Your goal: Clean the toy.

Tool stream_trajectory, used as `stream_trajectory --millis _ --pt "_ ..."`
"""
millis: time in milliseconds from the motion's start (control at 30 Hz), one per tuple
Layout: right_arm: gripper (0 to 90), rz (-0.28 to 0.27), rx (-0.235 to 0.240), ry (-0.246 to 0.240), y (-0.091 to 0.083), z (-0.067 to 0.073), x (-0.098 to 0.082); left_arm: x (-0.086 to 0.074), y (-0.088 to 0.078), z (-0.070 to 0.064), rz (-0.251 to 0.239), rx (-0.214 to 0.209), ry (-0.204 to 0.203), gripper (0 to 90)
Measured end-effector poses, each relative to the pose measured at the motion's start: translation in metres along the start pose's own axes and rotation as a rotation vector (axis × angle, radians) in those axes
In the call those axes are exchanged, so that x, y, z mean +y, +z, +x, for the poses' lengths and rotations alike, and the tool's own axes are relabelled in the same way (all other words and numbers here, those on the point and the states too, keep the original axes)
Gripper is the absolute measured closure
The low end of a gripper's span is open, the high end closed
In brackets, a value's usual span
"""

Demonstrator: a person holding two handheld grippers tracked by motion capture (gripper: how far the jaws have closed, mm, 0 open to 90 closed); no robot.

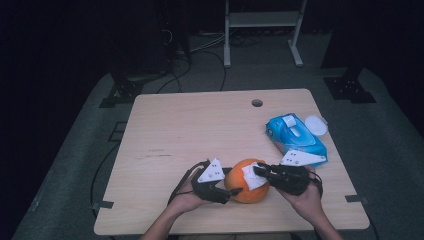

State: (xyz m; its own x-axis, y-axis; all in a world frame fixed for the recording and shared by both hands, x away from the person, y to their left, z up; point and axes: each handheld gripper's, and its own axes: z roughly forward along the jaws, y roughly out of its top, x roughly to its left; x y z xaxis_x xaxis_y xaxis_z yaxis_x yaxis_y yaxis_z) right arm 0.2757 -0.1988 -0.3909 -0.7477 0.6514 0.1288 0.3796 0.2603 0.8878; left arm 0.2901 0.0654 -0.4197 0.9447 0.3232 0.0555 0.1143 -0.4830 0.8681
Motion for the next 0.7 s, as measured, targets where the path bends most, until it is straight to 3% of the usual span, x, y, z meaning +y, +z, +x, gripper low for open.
stream_trajectory --millis 100,200,267,333,500,600,700 --pt "79.7 0.000 -0.012 0.019 -0.002 -0.004 -0.003 0.000 0.001 -0.001 -0.005 0.001 -0.006 33.9" --pt "79.7 -0.020 0.043 0.013 0.000 0.010 0.004 0.005 0.005 -0.009 0.004 0.012 0.027 33.7" --pt "79.6 -0.004 0.056 -0.034 0.005 0.021 0.010 0.005 0.006 -0.013 0.014 0.008 0.047 32.3" --pt "79.6 0.003 0.051 -0.048 0.006 0.022 0.010 0.004 0.007 -0.013 0.015 0.006 0.053 31.8" --pt "79.5 0.010 0.019 -0.027 -0.001 0.010 0.007 0.000 0.006 -0.006 -0.025 -0.023 -0.017 28.2" --pt "79.8 0.007 -0.002 -0.005 -0.005 0.003 0.007 0.001 0.007 -0.008 -0.031 -0.018 -0.015 29.0" --pt "79.8 0.015 -0.005 -0.019 -0.001 0.010 0.006 0.004 0.008 -0.011 -0.018 -0.015 -0.001 29.4"
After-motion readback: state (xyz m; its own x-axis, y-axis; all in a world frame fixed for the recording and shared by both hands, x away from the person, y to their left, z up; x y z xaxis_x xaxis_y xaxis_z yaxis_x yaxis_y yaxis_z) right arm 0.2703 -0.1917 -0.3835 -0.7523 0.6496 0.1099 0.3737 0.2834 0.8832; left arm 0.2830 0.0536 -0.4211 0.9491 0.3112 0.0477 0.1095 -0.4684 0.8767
